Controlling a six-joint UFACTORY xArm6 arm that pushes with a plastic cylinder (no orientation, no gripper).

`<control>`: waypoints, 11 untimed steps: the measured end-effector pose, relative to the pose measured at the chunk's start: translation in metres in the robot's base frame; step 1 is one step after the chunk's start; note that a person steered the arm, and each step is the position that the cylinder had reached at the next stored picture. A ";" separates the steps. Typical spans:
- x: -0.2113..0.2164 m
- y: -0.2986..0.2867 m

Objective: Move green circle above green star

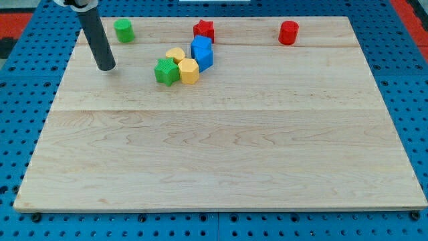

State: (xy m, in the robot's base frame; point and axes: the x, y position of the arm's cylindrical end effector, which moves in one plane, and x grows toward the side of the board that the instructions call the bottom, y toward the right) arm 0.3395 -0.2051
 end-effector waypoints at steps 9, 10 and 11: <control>-0.074 -0.013; -0.066 0.021; -0.051 0.041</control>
